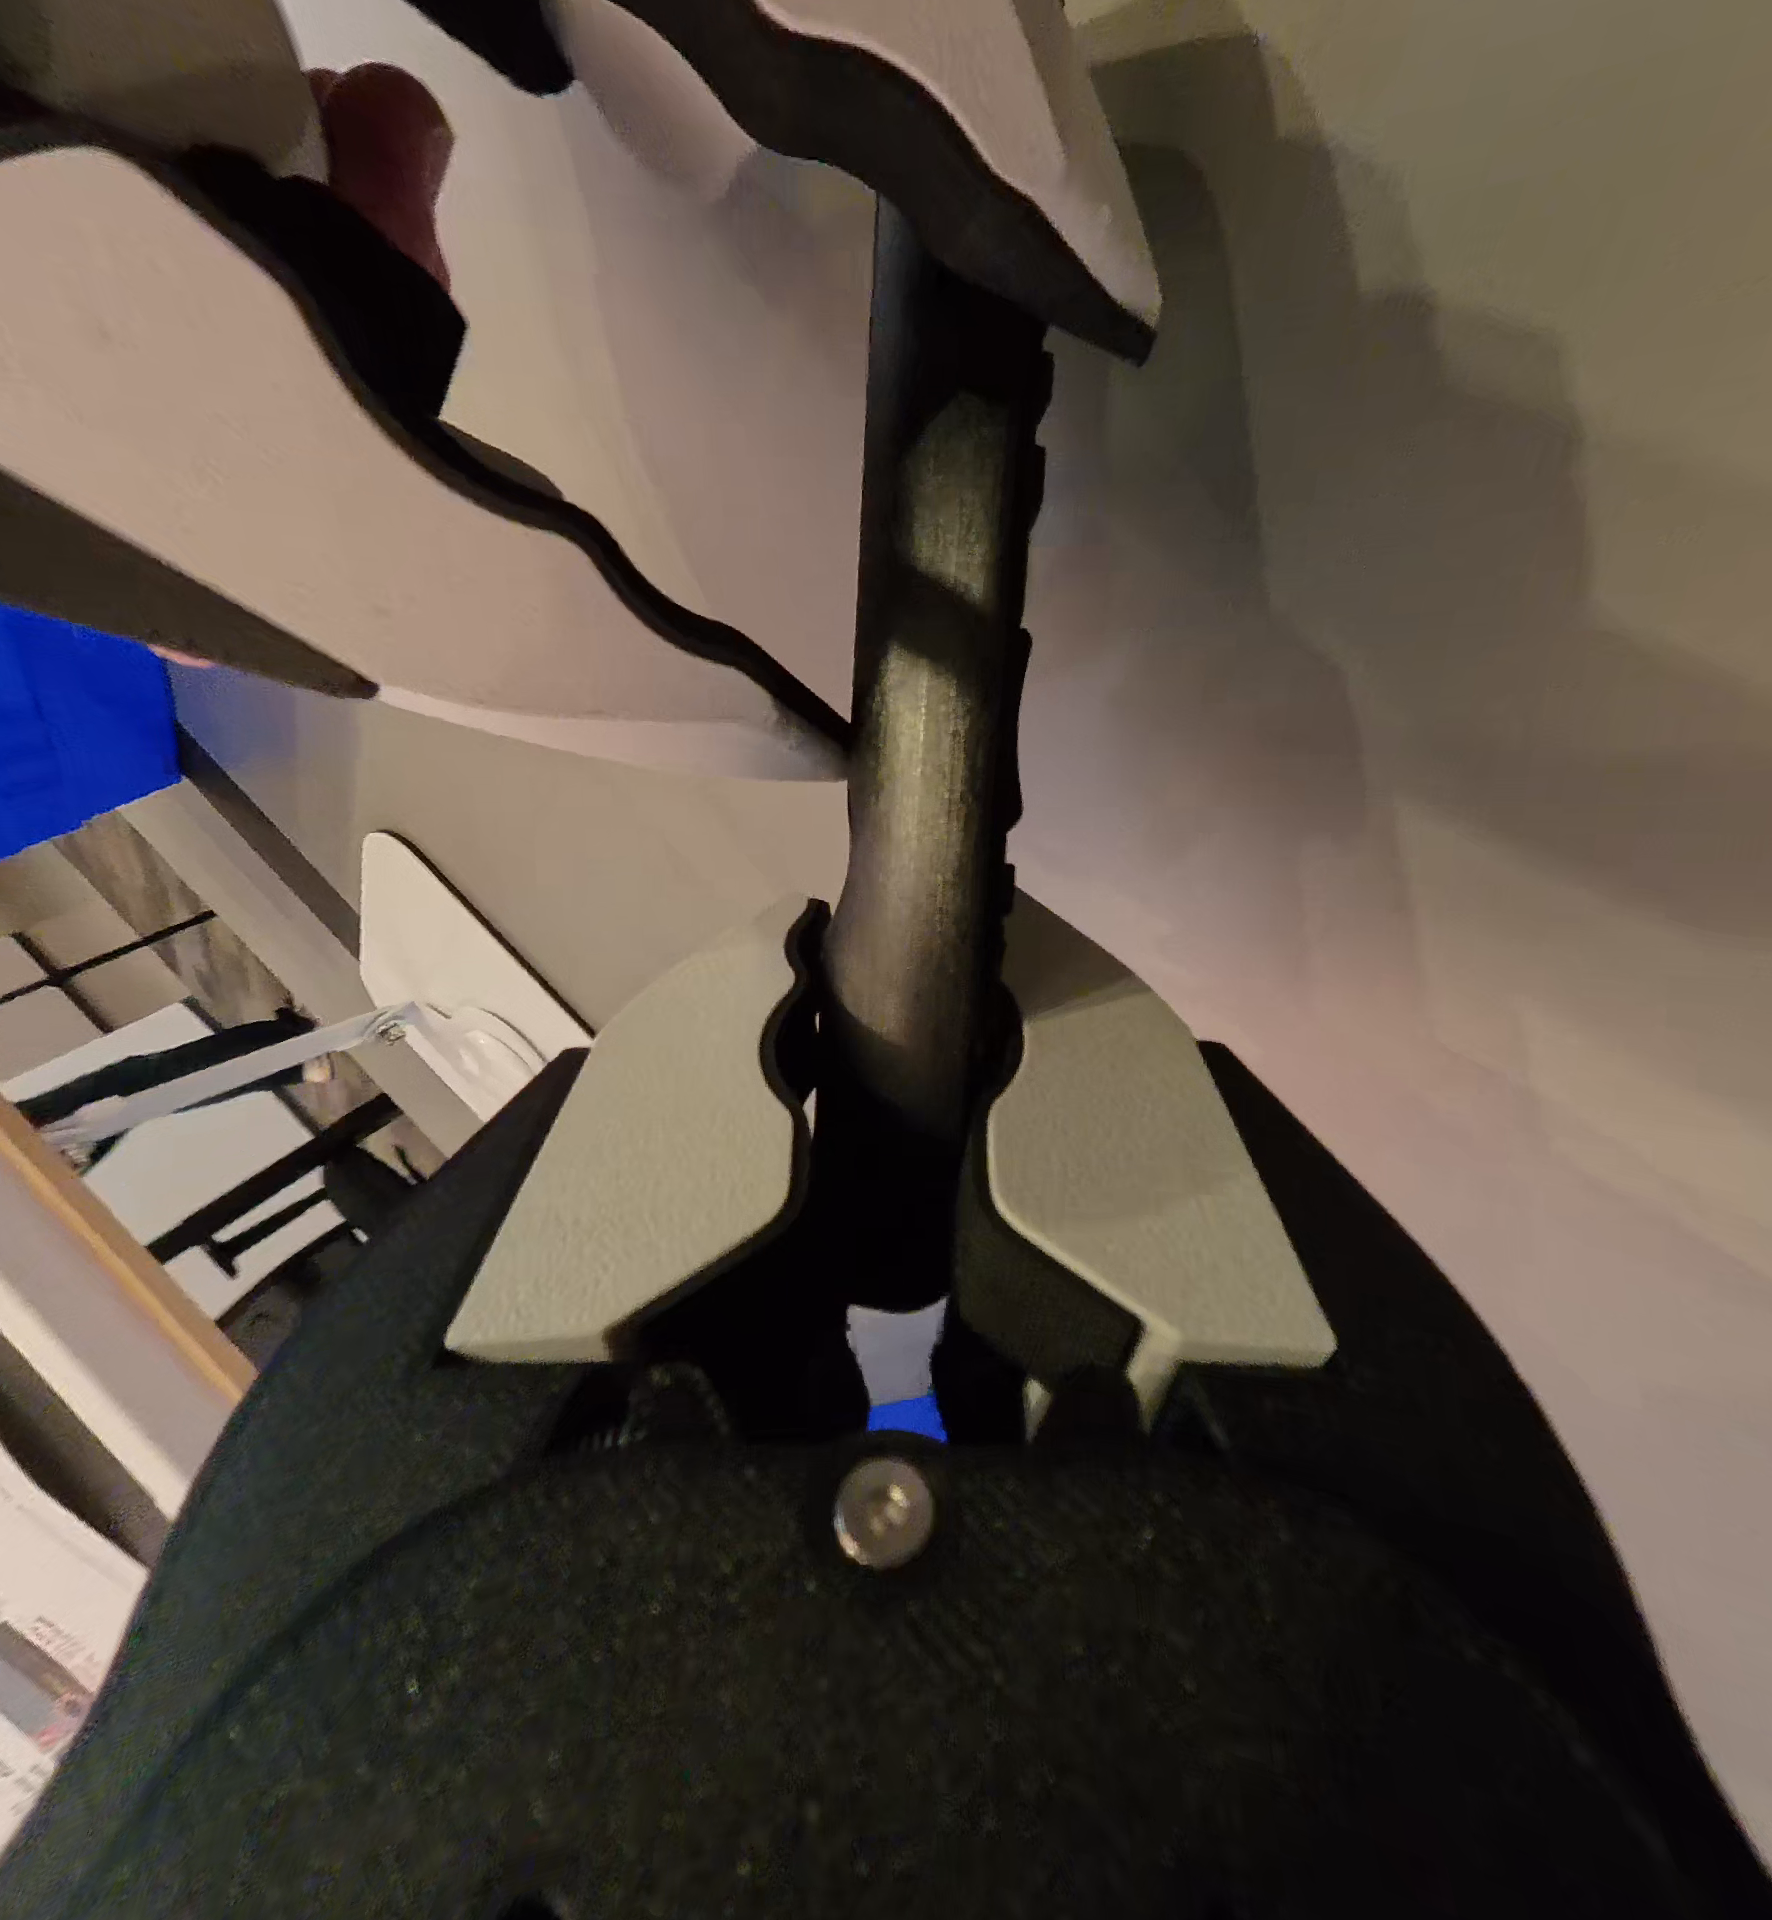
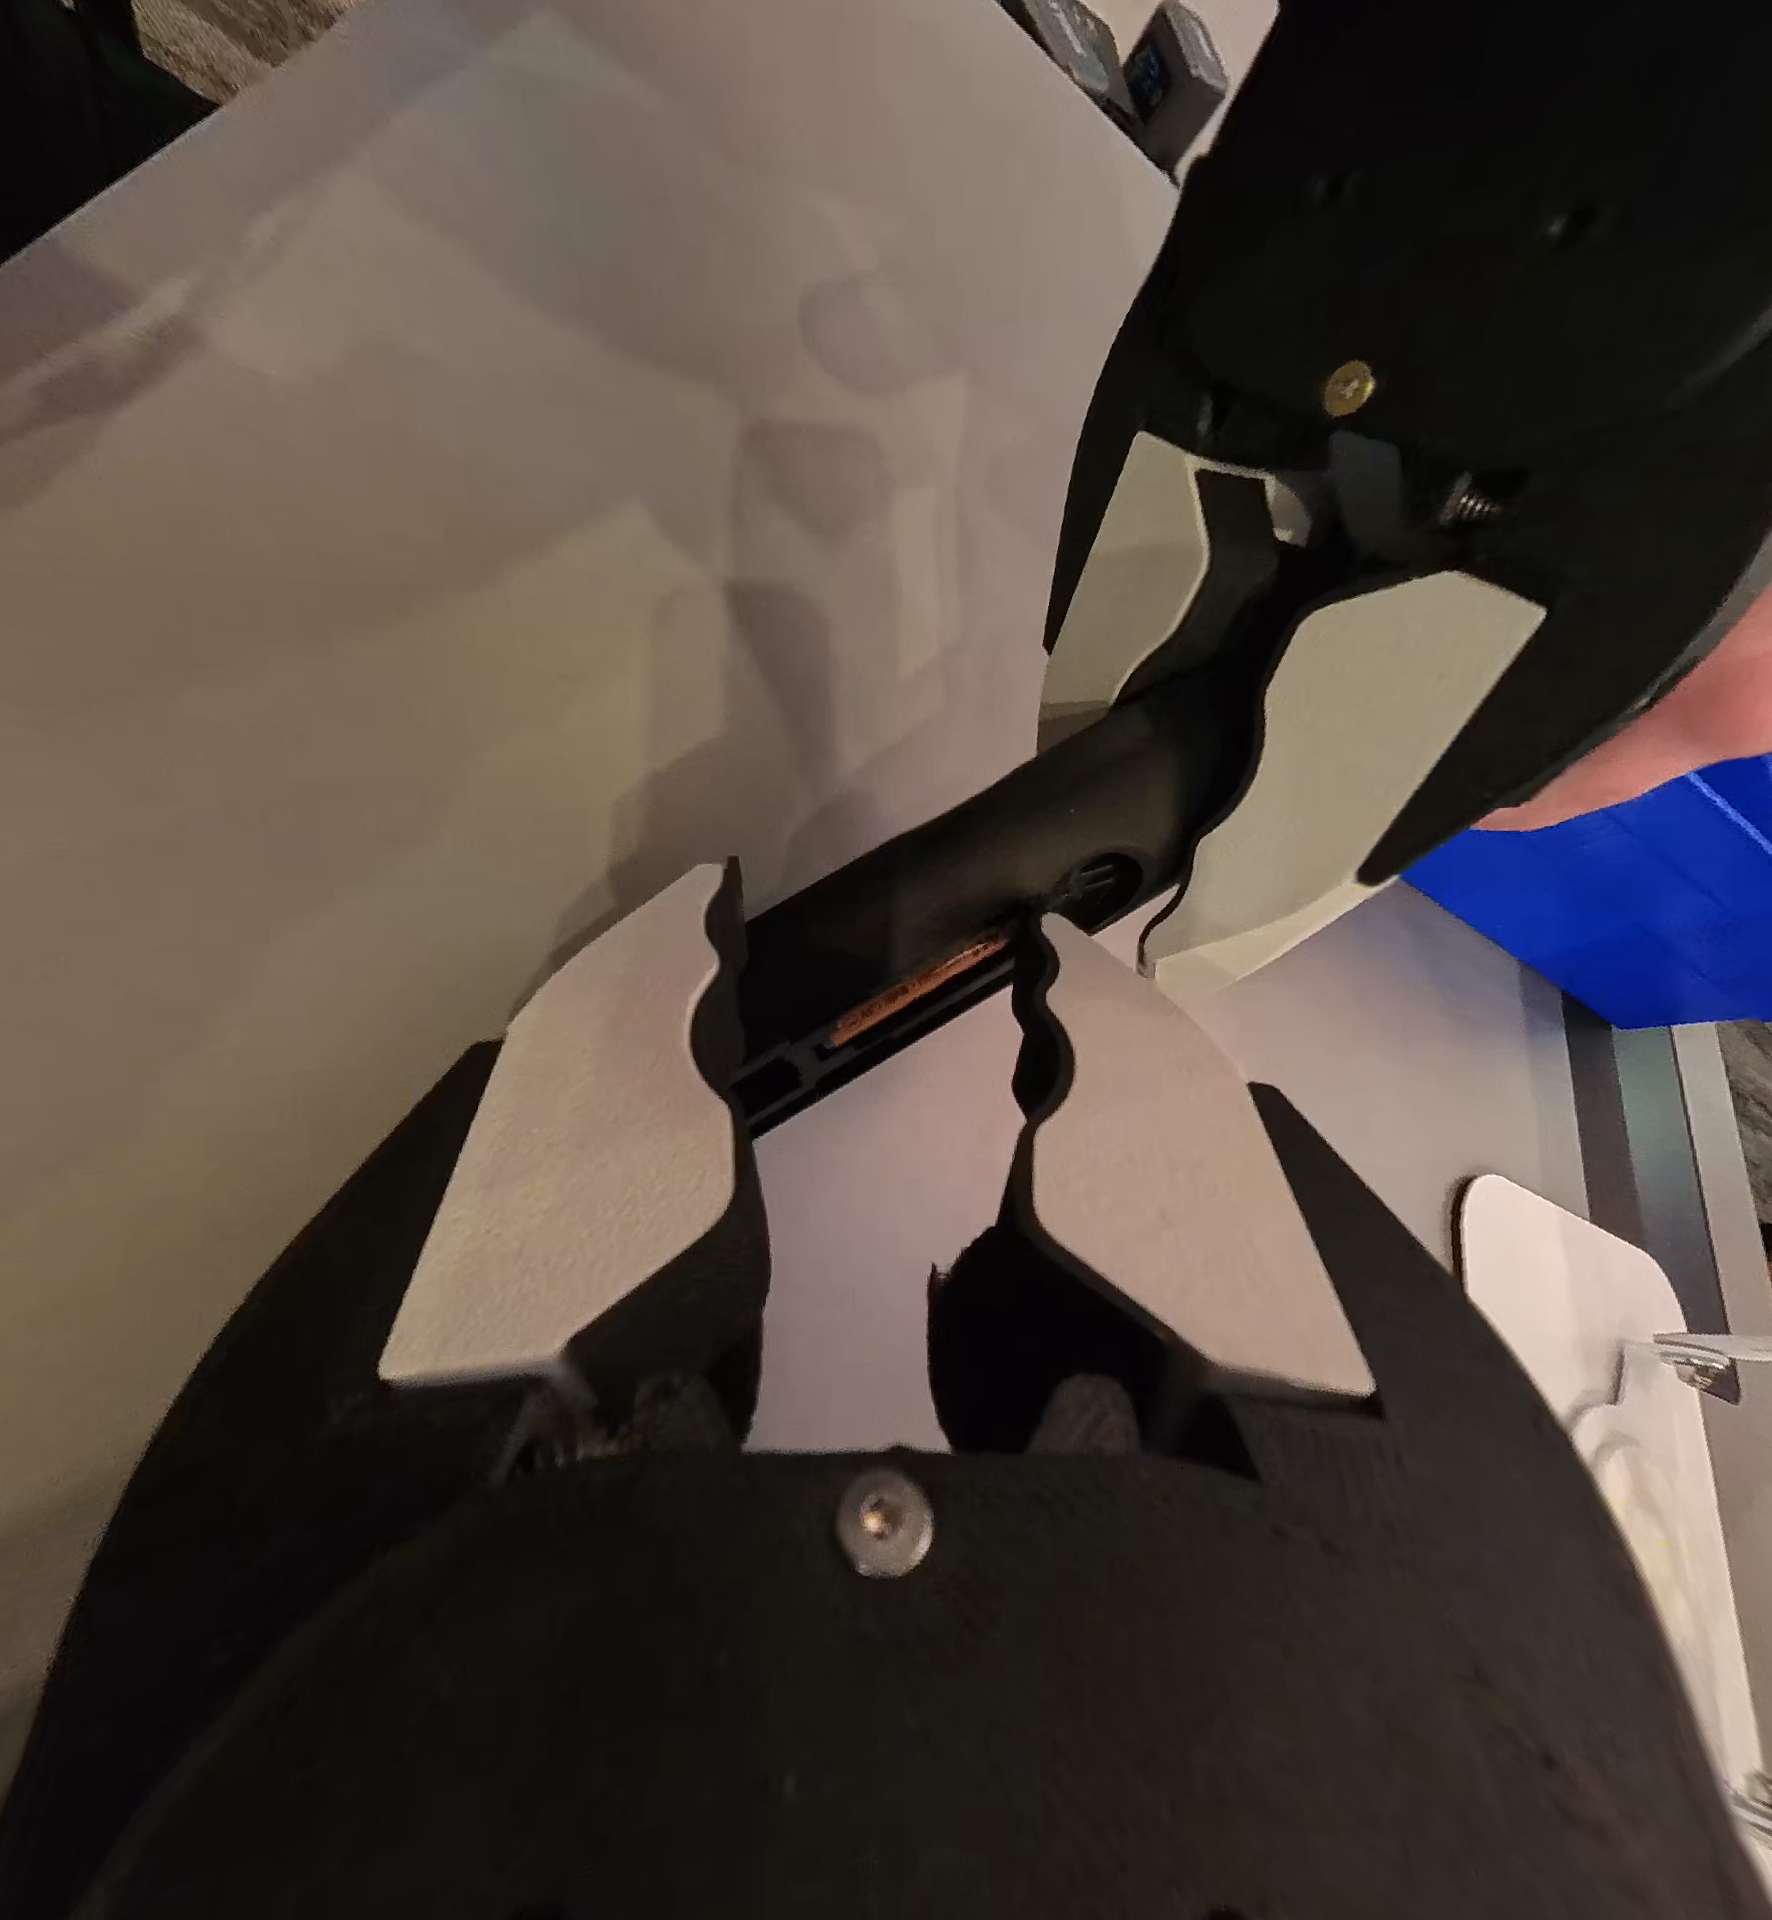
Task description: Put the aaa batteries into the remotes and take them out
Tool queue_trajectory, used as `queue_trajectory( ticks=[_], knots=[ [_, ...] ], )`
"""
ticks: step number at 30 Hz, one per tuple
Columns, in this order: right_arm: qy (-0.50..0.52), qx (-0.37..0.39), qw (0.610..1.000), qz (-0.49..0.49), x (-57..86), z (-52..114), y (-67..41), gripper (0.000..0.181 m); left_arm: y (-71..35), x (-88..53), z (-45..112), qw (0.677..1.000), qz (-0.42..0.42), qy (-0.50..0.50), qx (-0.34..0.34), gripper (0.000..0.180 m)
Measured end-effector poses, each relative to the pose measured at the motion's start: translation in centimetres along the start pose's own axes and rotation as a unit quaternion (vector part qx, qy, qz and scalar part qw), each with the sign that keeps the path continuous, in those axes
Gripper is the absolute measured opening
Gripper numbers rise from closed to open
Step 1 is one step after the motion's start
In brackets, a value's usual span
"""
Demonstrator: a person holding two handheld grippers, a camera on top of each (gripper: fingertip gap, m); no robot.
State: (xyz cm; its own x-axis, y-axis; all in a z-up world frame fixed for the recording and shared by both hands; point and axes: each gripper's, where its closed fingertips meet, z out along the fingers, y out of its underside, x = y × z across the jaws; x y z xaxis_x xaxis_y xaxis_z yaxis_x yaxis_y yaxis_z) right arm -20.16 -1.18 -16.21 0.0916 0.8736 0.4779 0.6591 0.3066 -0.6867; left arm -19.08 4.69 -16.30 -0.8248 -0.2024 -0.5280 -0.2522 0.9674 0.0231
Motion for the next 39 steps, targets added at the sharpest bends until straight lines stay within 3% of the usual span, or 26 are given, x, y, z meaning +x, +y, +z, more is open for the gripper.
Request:
queue_trajectory(
  ticks=[1,12,19,39],
  knots=[
    [-0.002,-0.002,1.0,0.001,0.0,0.1,0.0,0.05,0.0,0.1,0.1,1.0,0.004,0.001,-0.001,0.026],
    [0.012,-0.013,1.0,-0.007,0.4,-0.2,0.4,0.036,0.2,0.3,0.5,1.0,0.001,0.006,-0.006,0.025],
    [0.009,0.012,1.0,0.003,0.4,-0.5,0.3,0.051,0.6,-0.6,0.1,0.999,0.025,0.009,-0.019,0.026],
    [0.001,0.029,1.0,0.013,0.7,-0.1,0.0,0.054,1.2,0.0,-0.1,0.998,0.033,0.05,-0.02,0.025]
  ],
)
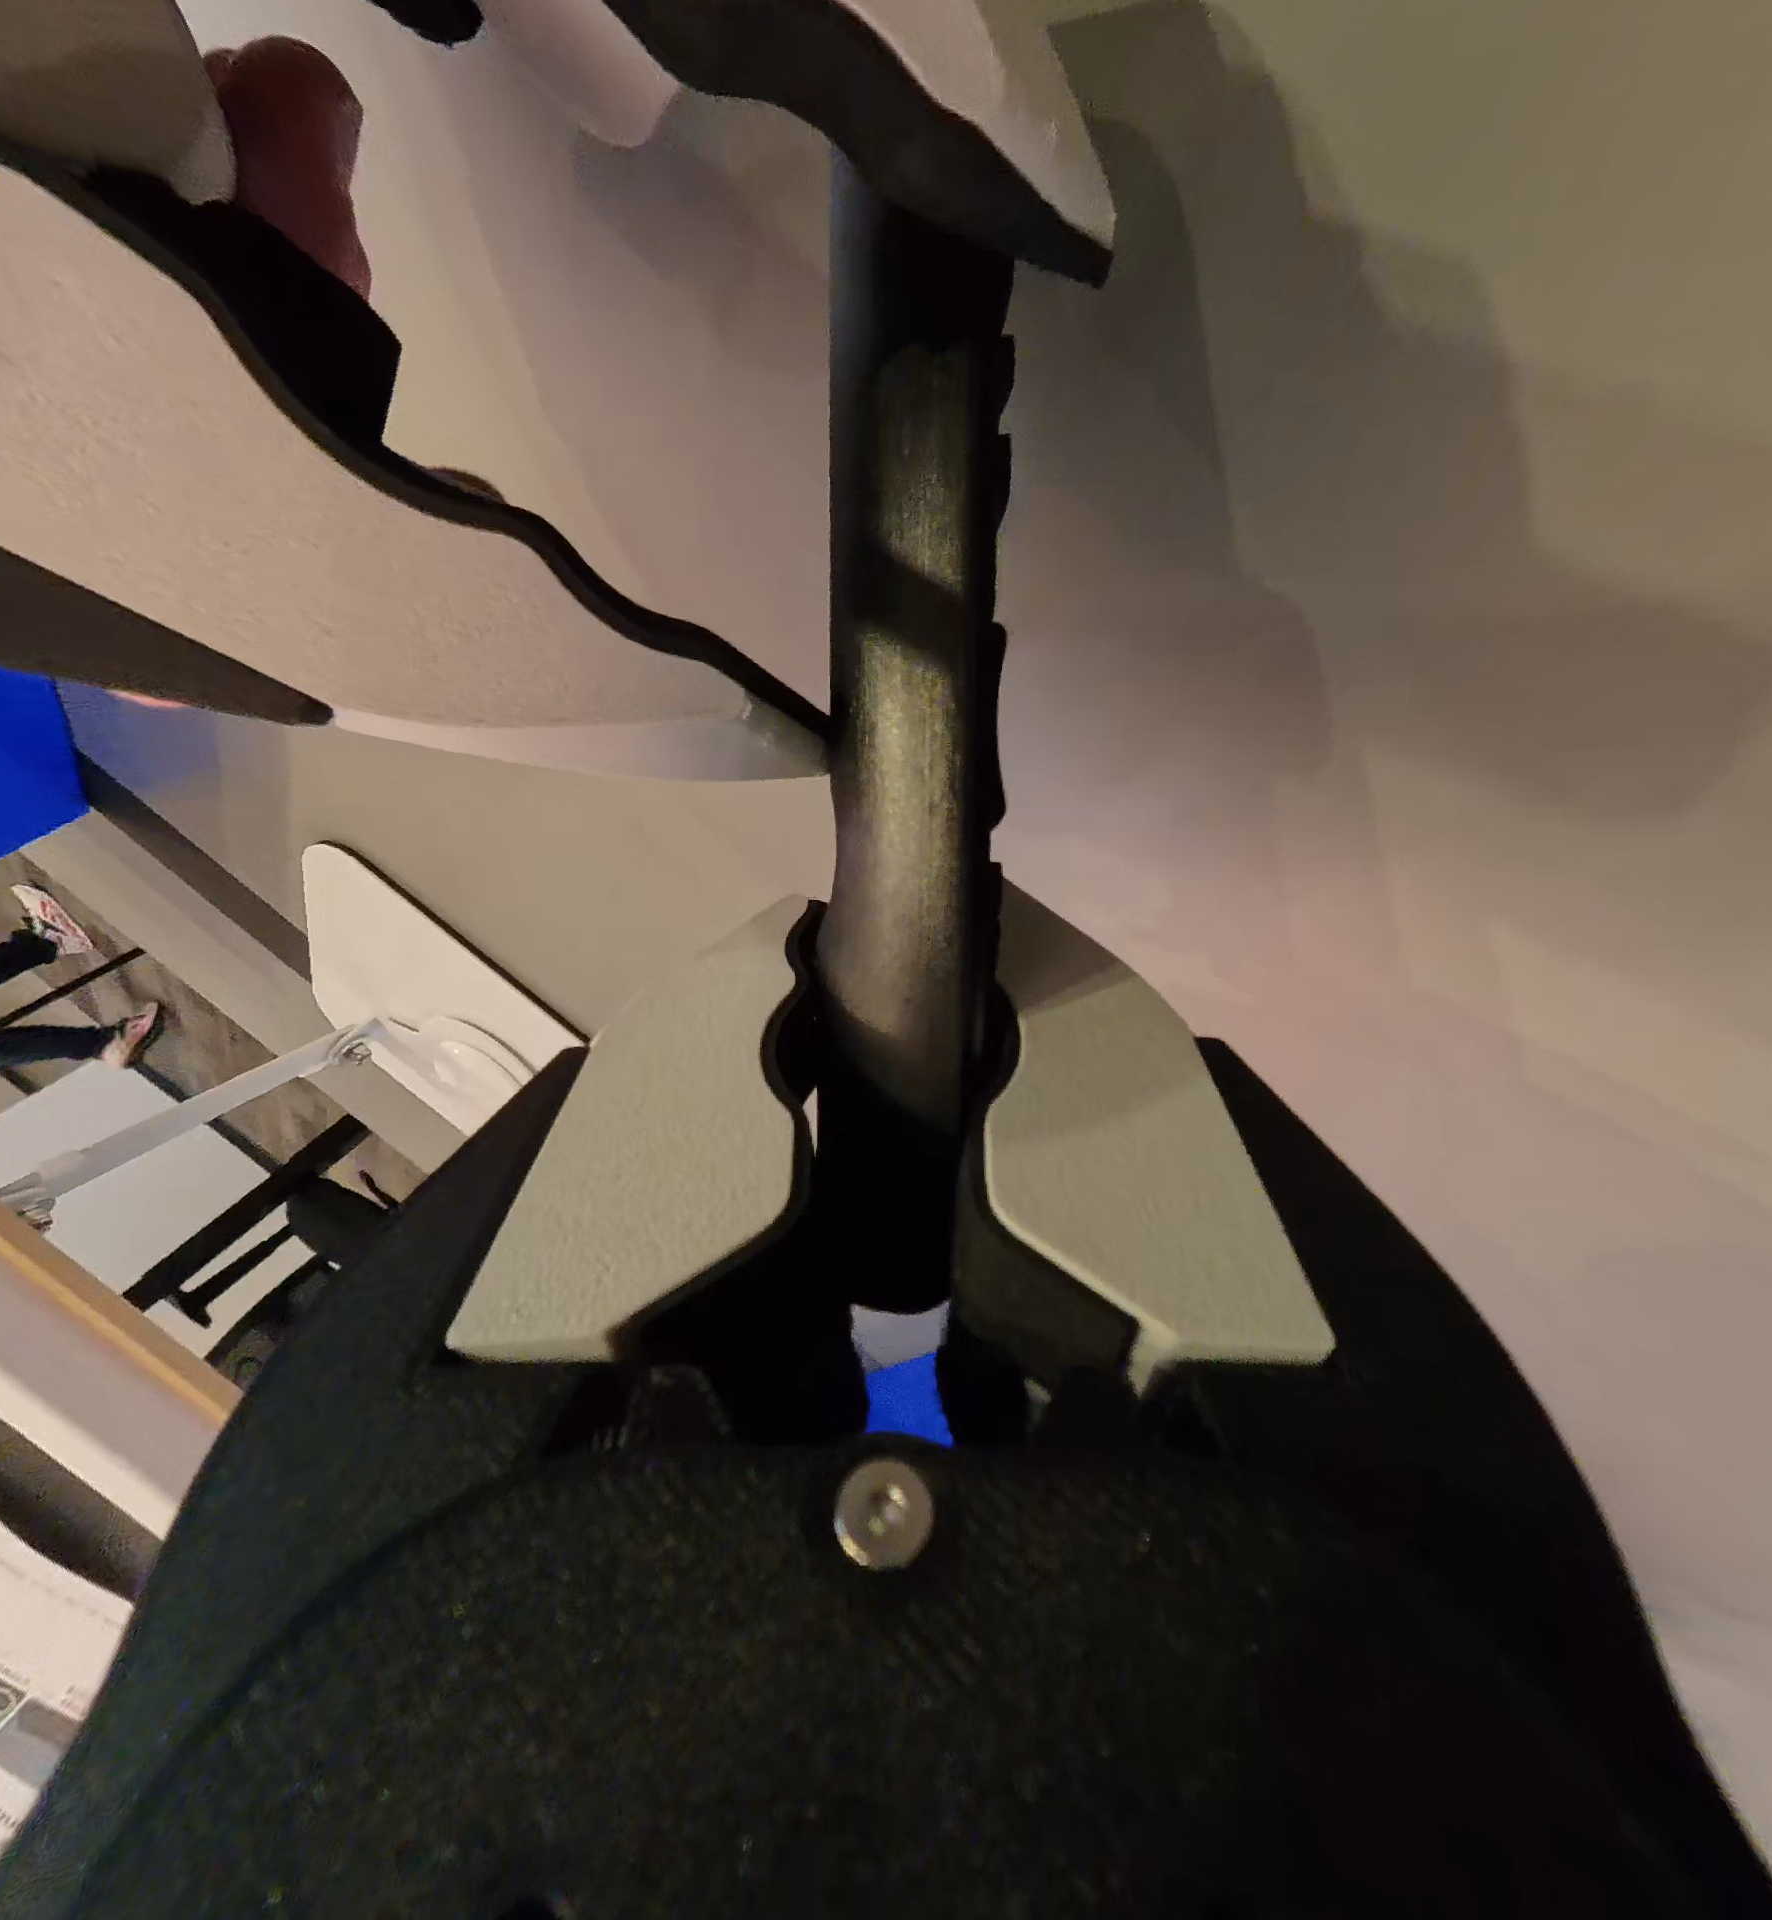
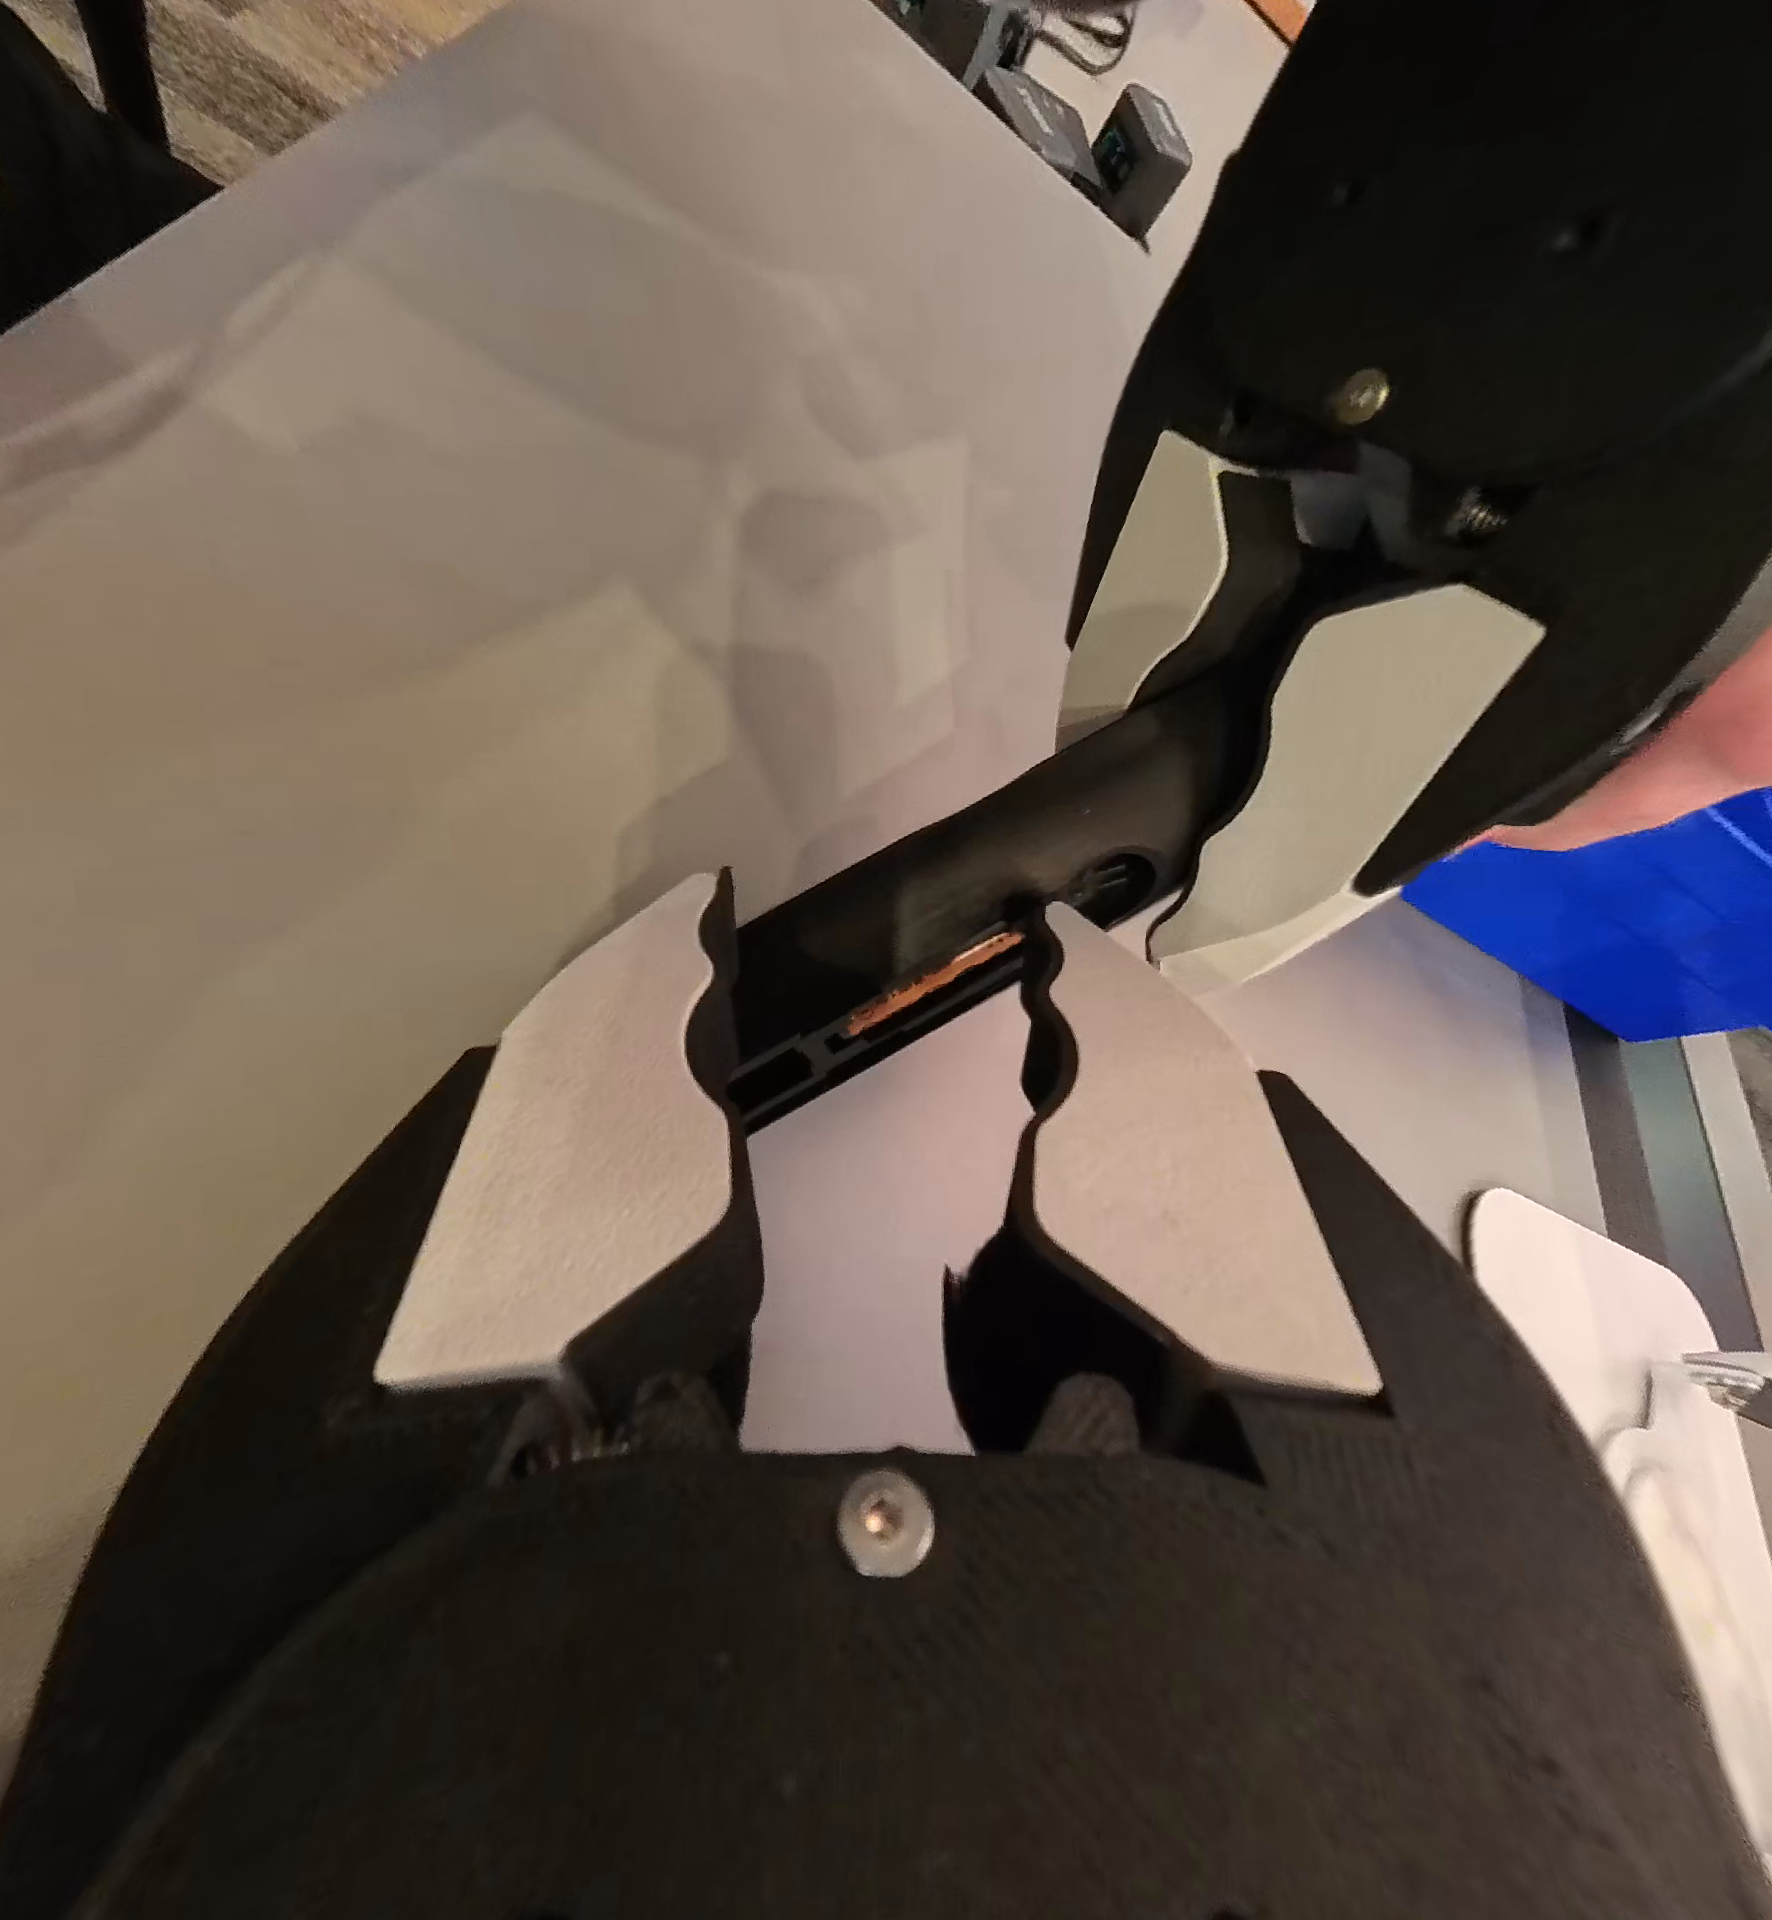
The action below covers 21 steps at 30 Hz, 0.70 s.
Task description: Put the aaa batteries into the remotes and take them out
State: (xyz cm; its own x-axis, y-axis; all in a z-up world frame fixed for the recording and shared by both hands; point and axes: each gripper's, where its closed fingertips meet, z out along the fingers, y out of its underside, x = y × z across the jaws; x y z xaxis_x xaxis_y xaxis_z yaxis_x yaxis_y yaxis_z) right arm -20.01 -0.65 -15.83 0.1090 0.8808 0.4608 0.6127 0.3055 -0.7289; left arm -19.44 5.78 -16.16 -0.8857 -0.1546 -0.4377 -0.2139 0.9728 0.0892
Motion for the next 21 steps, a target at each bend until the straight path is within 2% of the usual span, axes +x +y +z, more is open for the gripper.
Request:
queue_trajectory(
  ticks=[15,17,21],
  knots=[
    [-0.038,-0.031,0.998,0.025,-0.72,-0.16,0.85,0.048,0.24,0.73,0.73,1.0,0.005,0.019,-0.006,0.025],
    [-0.041,0.001,0.998,0.05,-0.74,-0.29,0.75,0.053,0.48,0.46,0.58,1.0,0.002,0.01,-0.018,0.025],
    [-0.027,-0.004,0.997,0.065,-0.34,-0.45,0.48,0.062,0.47,0.42,0.35,1.0,-0.022,0.016,-0.004,0.025]
  ],
)
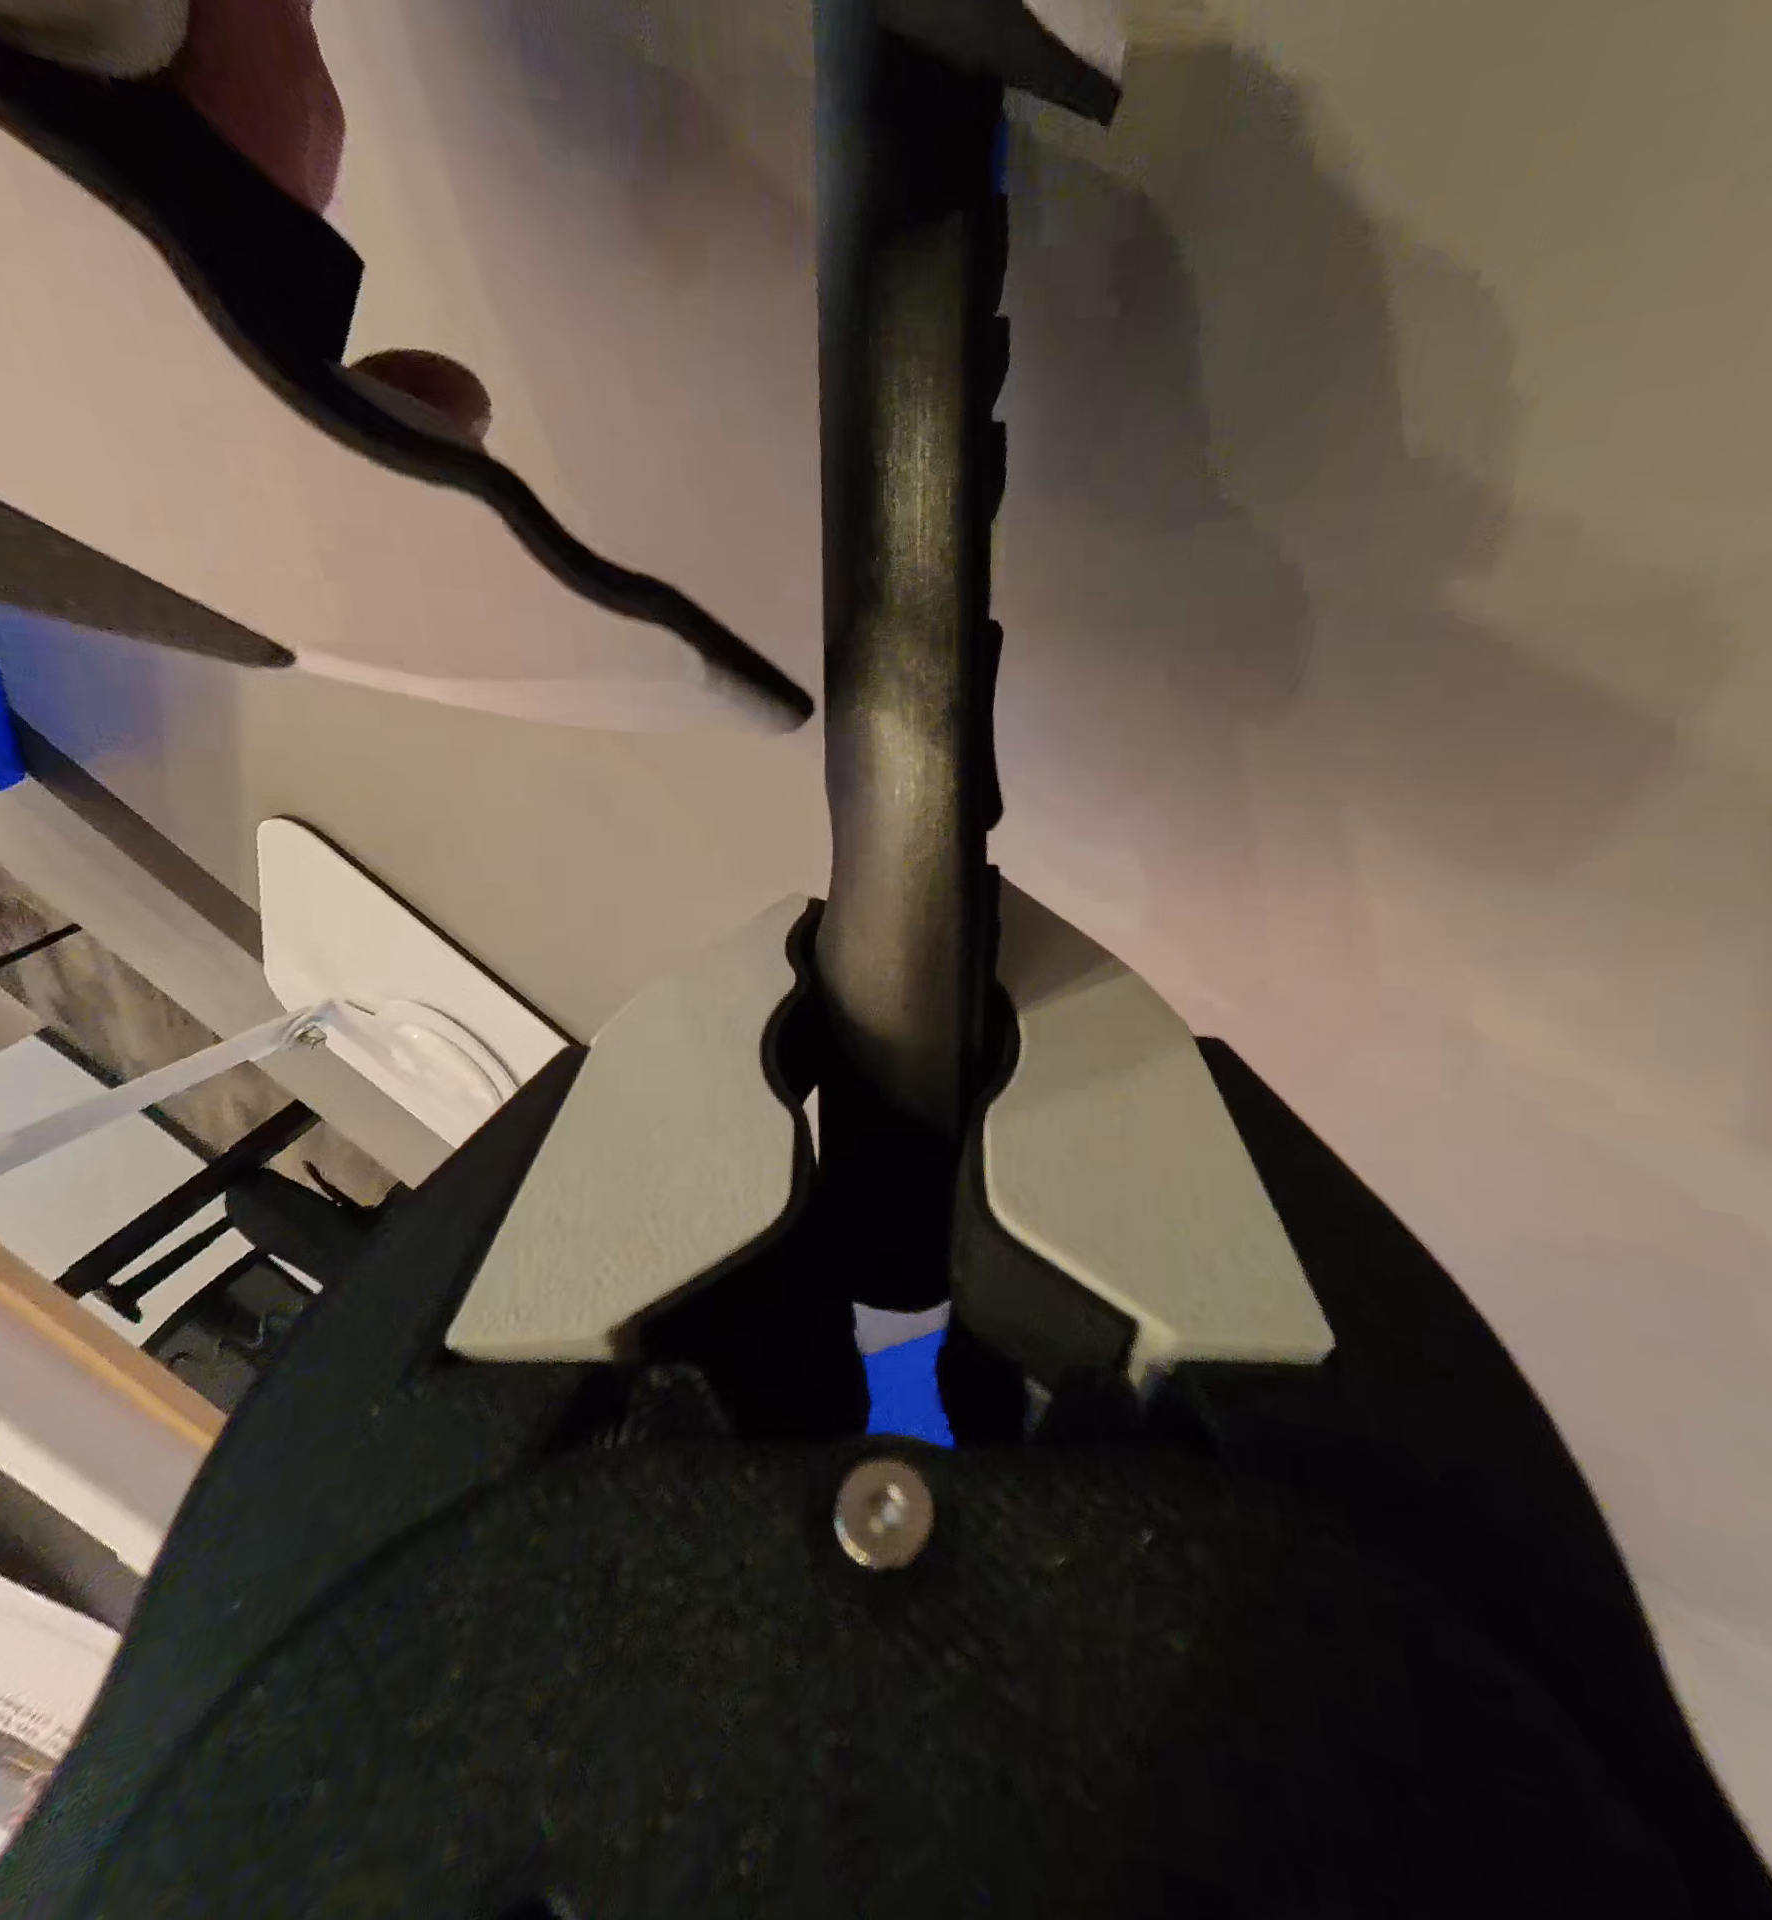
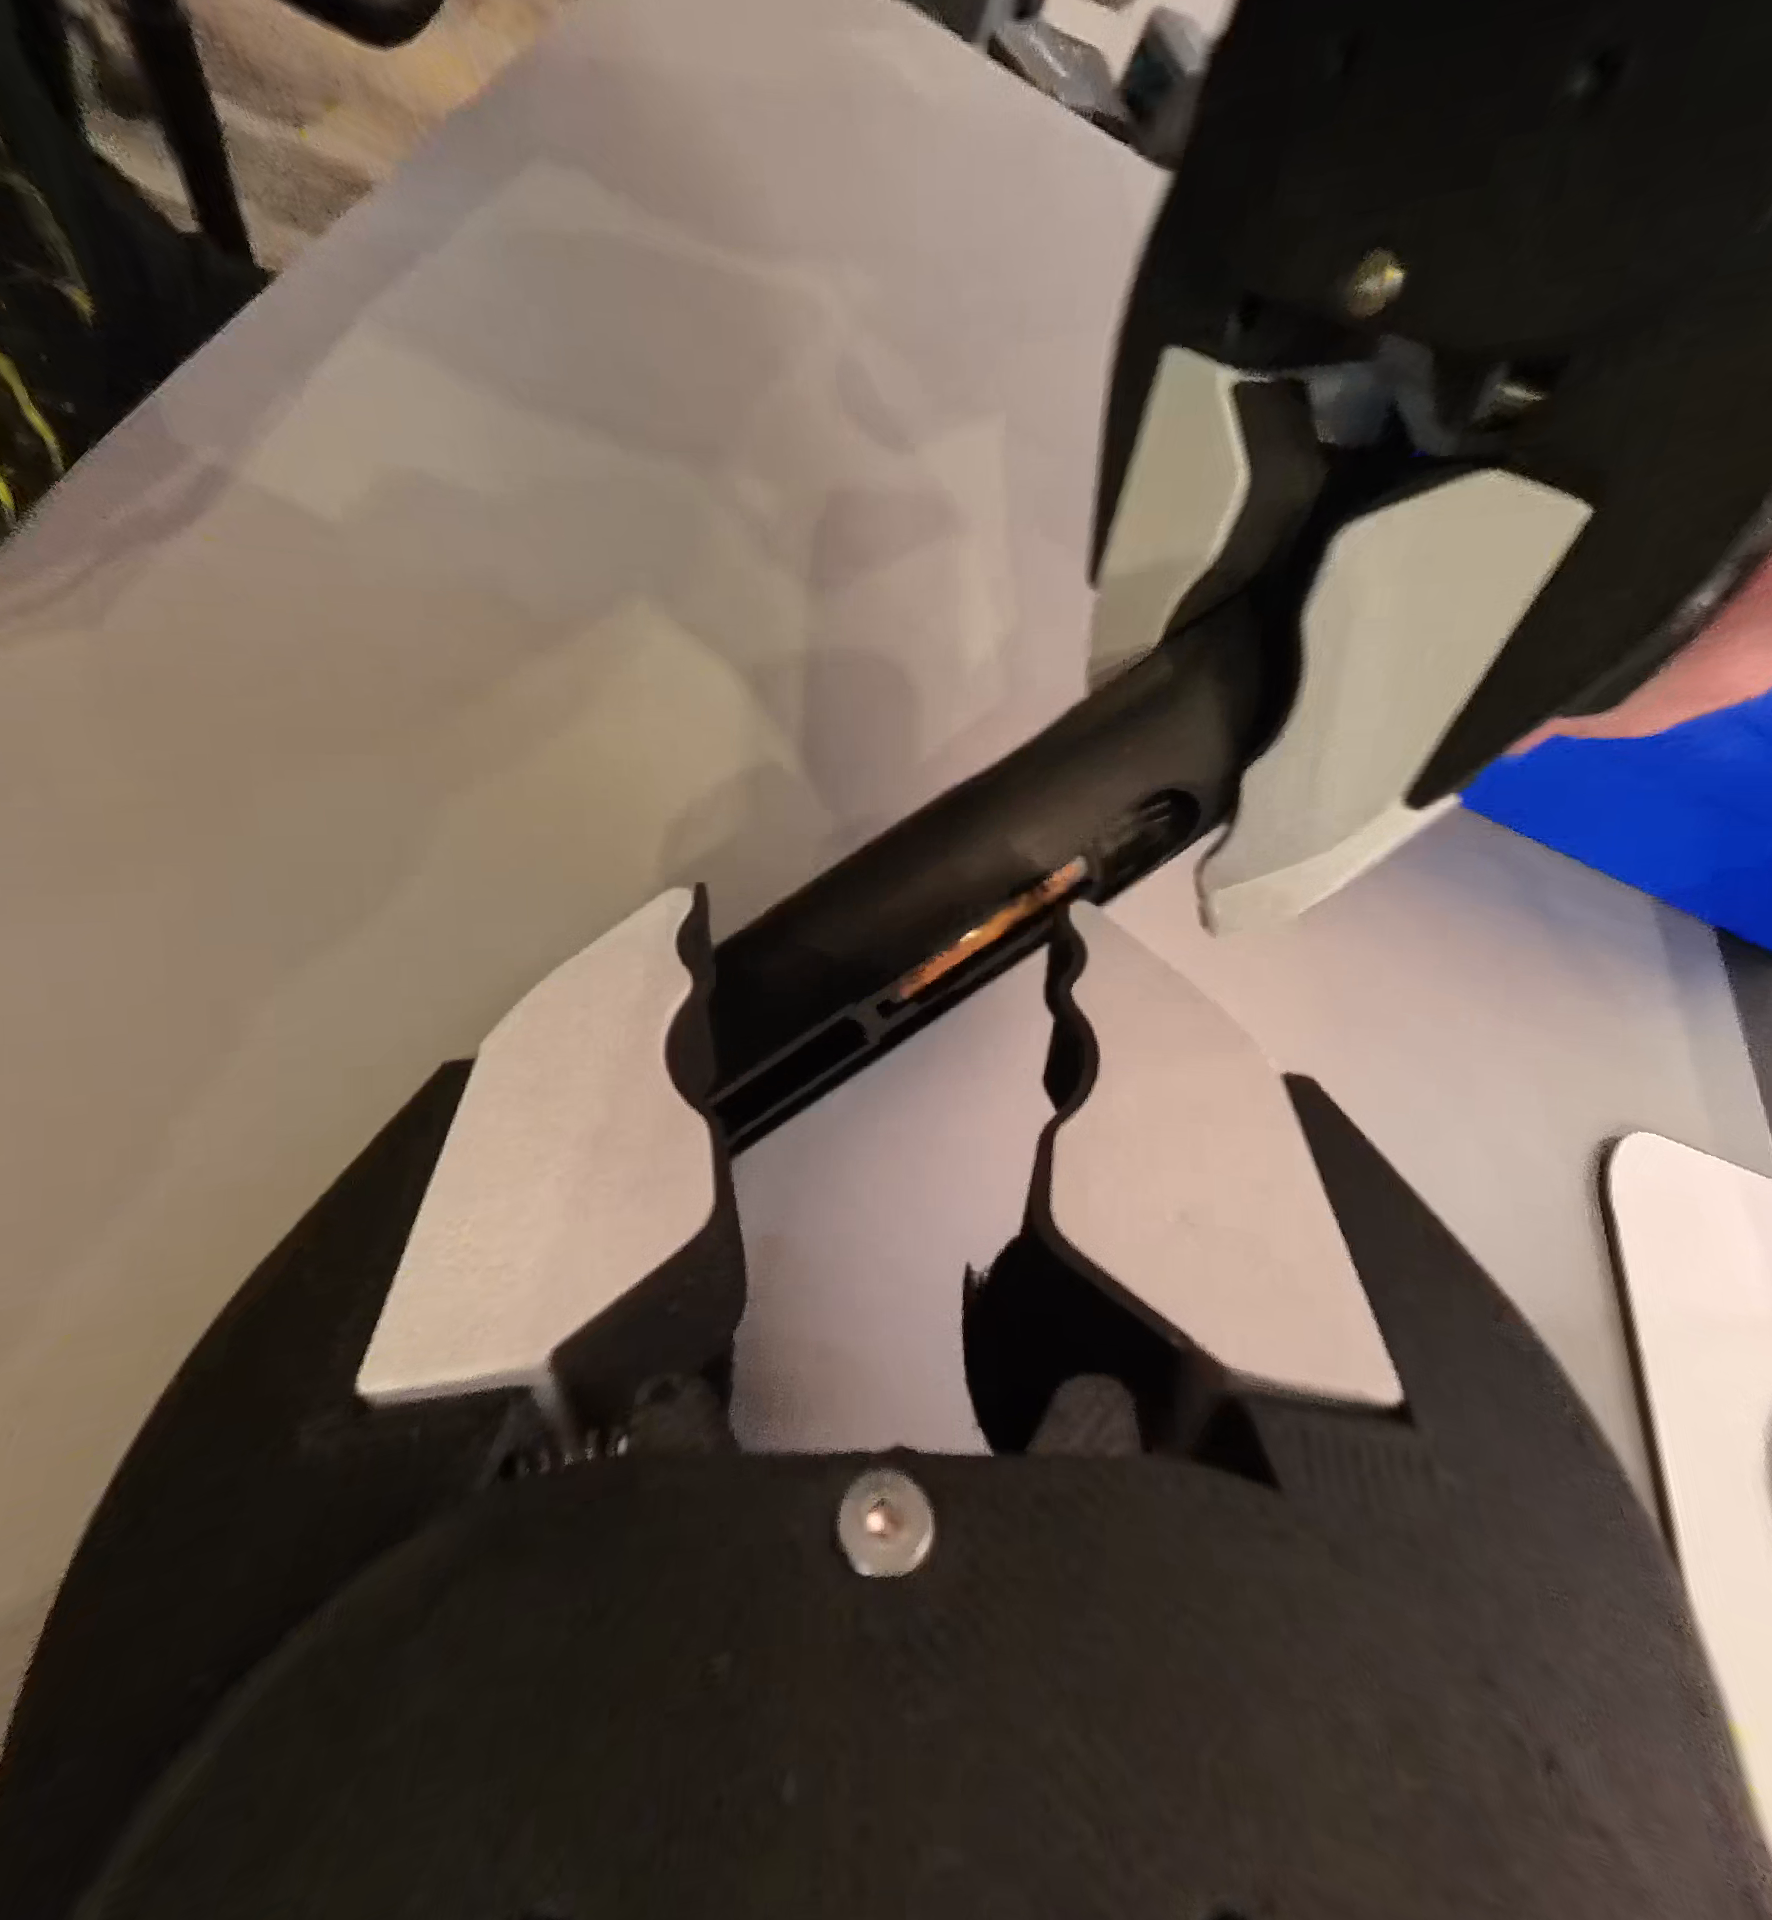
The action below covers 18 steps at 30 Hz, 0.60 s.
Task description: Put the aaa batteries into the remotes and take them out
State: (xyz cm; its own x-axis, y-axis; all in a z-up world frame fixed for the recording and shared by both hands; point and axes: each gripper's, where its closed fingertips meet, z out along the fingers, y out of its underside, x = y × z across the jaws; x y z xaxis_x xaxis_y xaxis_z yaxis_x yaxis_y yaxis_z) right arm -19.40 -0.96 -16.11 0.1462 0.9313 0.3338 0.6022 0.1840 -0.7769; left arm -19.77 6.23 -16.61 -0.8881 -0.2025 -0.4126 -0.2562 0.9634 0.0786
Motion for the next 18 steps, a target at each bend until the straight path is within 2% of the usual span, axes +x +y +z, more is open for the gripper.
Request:
queue_trajectory(
  ticks=[5,11,15,18],
  knots=[
    [0.006,0.033,0.999,0.041,0.7,-0.7,-0.7,0.066,0.3,-0.3,-0.5,0.999,-0.032,0.0,0.025,0.025],
    [0.017,0.1,0.991,0.085,1.9,-1.4,-1.3,0.066,2.0,-1.4,-1.5,0.995,0.049,-0.079,-0.039,0.026],
    [0.008,0.114,0.981,0.159,2.5,-0.8,-1.6,0.071,2.7,-2.9,-3.5,0.987,0.072,-0.129,-0.069,0.026],
    [-0.028,0.126,0.956,0.264,2.9,0.1,-1.5,0.067,2.0,-3.9,-4.7,0.976,0.11,-0.173,-0.08,0.026]
  ],
)
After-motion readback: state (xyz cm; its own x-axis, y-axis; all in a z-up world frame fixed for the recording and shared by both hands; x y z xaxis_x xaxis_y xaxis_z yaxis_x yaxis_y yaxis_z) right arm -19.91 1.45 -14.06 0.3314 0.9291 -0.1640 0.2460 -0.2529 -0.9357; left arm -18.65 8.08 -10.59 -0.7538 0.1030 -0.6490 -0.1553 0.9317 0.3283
